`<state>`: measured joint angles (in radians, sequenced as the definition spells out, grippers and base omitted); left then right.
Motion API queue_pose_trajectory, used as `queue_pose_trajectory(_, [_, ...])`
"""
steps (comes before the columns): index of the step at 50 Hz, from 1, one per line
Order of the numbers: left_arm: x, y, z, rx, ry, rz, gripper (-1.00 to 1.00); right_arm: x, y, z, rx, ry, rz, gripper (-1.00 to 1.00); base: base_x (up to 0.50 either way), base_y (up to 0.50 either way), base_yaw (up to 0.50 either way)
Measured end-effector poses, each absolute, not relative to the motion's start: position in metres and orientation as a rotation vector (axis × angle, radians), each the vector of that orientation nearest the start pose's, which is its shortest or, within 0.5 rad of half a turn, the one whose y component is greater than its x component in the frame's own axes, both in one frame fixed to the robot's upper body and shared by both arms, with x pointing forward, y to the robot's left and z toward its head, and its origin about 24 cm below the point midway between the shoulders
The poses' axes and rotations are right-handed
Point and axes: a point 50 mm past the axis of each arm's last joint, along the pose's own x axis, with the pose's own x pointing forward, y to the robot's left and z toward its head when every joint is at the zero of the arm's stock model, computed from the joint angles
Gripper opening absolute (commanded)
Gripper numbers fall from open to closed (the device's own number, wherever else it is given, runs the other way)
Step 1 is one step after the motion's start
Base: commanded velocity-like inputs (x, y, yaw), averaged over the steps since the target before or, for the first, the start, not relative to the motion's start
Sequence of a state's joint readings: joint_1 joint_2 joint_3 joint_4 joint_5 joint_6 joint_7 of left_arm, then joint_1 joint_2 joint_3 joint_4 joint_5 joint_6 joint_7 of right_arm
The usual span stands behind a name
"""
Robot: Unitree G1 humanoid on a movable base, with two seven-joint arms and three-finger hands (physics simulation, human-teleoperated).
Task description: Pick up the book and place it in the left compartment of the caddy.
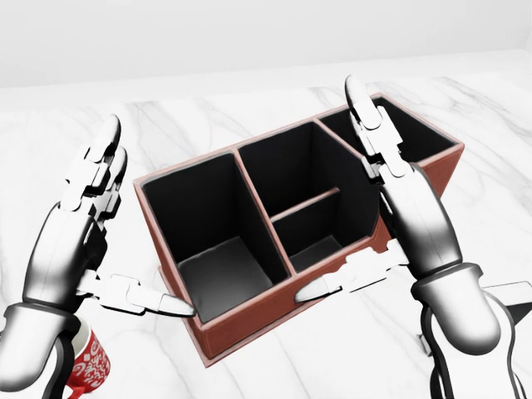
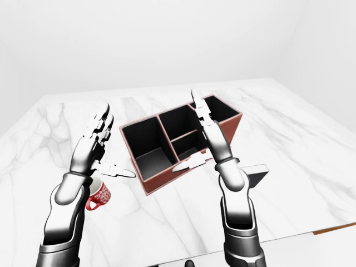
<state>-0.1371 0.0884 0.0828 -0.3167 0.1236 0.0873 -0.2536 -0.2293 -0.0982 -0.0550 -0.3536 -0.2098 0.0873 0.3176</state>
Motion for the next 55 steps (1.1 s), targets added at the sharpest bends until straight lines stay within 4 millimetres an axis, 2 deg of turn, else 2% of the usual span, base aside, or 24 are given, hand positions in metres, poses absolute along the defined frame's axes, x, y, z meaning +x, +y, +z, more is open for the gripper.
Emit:
queue_pose_trajectory(16, [0.264,0.16,0.138,0.248,-0.326,-0.174,1.0,0.269,-0.145,0.169,-0.374,-0.44,0.25,1.0,0.0,0.0,0.0])
queue_pose_trajectory(25, [0.265,0.161,0.136,0.242,-0.317,-0.173,1.0,0.265,-0.152,0.181,-0.429,-0.48,0.258,1.0,0.0,0.0,0.0])
queue_pose_trajectory(37, [0.268,0.165,0.137,0.223,-0.319,-0.16,1.0,0.24,-0.169,0.198,-0.592,-0.523,0.279,1.0,0.0,0.0,0.0])
queue_pose_trajectory(47, [0.266,0.167,0.146,0.217,-0.358,-0.155,1.0,0.217,-0.188,0.202,-0.81,-0.447,0.301,1.0,0.0,0.0,0.0])
queue_pose_trajectory(55, [0.264,0.169,0.152,0.215,-0.386,-0.15,1.0,0.208,-0.21,0.203,-0.938,-0.364,0.182,1.0,0.0,0.0,0.0])
